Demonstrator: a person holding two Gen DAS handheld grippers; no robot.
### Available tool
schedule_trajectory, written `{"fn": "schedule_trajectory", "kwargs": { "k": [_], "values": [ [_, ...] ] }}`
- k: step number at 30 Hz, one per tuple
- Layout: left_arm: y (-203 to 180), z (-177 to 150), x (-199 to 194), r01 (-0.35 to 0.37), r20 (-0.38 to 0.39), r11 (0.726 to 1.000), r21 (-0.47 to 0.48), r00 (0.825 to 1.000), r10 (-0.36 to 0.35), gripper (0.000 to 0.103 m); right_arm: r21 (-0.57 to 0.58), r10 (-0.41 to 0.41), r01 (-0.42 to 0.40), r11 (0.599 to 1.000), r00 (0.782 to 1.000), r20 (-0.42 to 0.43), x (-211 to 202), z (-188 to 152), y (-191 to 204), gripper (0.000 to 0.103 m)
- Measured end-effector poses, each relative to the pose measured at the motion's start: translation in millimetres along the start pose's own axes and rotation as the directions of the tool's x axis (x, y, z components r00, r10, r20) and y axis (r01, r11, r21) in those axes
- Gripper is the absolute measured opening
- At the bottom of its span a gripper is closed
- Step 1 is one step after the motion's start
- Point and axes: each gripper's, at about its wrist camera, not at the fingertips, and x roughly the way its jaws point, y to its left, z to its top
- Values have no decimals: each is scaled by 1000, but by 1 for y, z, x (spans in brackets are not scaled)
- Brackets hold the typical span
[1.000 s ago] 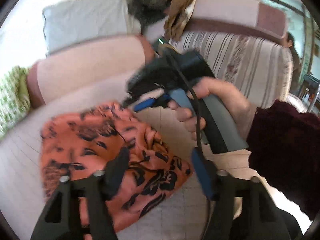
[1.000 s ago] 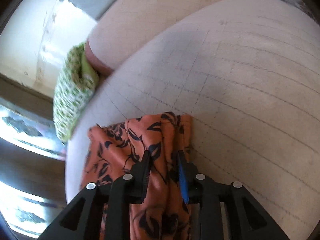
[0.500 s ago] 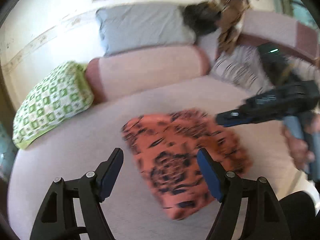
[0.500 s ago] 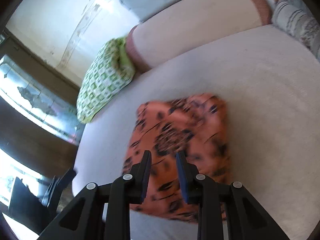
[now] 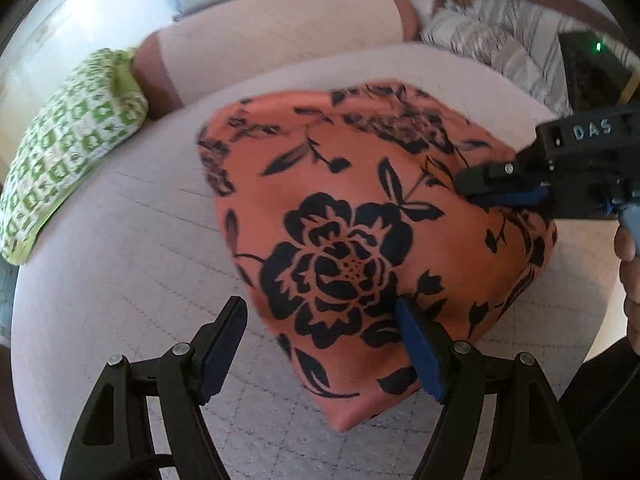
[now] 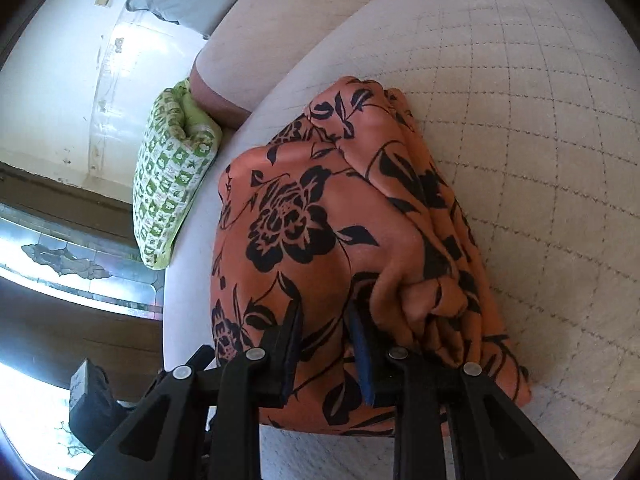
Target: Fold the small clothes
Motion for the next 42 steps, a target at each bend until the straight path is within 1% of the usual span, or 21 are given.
{"fn": "schedule_trajectory", "kwargs": {
  "k": [3,7,8,12,14,16,18,20,22,23,24,26,27,28,30,31,34,36,38,40,42],
  "values": [
    [0,3,6,10,-21,1000,-3,1000,-10,77,-6,5,-5,1000,1000,-10,-1,4,-3,25],
    [-6,0,8,-30,5,999,25,1000,29,78,-18,5,-5,1000,1000,-9,1,5,-5,24],
    [-4,0,7,-25,-1,1000,11,1000,25,78,-20,4,-5,1000,1000,-8,1,4,-4,24],
    [12,-1,-7,38,-14,993,-116,999,-40,77,-23,24,-23,999,1000,20,-6,0,0,24],
    [17,-5,-25,42,20,991,-124,999,-40,77,-51,8,-5,999,998,62,-18,-4,4,27],
    [14,-9,-52,19,104,995,-93,995,-10,77,-100,-15,27,995,993,115,-31,-10,13,27],
    [9,-12,-68,12,157,998,-62,988,-2,78,-127,-18,38,991,988,154,-42,-15,19,27],
    [2,-12,-68,44,133,998,-42,990,-38,78,-135,-3,28,990,984,178,-52,-18,24,28],
    [-9,-14,-53,90,71,996,-25,994,-88,78,-144,10,16,989,984,176,-57,-22,28,27],
    [-14,-17,-45,93,39,996,-15,995,-92,78,-148,1,23,989,987,164,-57,-23,29,27],
    [-19,-19,-32,75,-2,997,2,997,-75,78,-149,-27,49,988,990,142,-52,-24,28,27],
    [-25,-24,-13,-11,-39,999,34,999,13,78,-123,-114,121,985,992,59,-32,-23,17,28],
    [-23,-25,-7,-2,-67,1000,23,998,3,78,-95,-109,111,989,994,27,-25,-22,9,28],
    [-18,-26,-6,30,-75,999,-12,997,-30,78,-68,-76,78,995,997,33,-27,-19,5,28],
    [-8,-23,-19,90,-49,994,-56,994,-93,78,-80,-50,54,995,998,41,-34,-16,7,27],
    [-5,-21,-29,105,-23,993,-54,994,-106,78,-83,-40,45,996,997,60,-38,-13,8,27],
    [2,-8,-70,131,93,991,-5,987,-130,78,-88,58,-47,995,990,126,-51,1,14,27],
    [10,7,-91,99,170,995,13,980,-100,78,-103,88,-71,992,982,165,-54,13,20,27],
    [25,28,-93,55,195,998,-11,979,-52,79,-102,80,-63,993,983,165,-45,27,24,27],
    [44,52,-76,5,170,998,-70,985,7,79,-85,86,-73,994,984,157,-35,38,28,29],
    [60,67,-48,-41,108,990,-131,993,56,79,-60,97,-89,994,984,151,-24,49,34,29]
  ]
}}
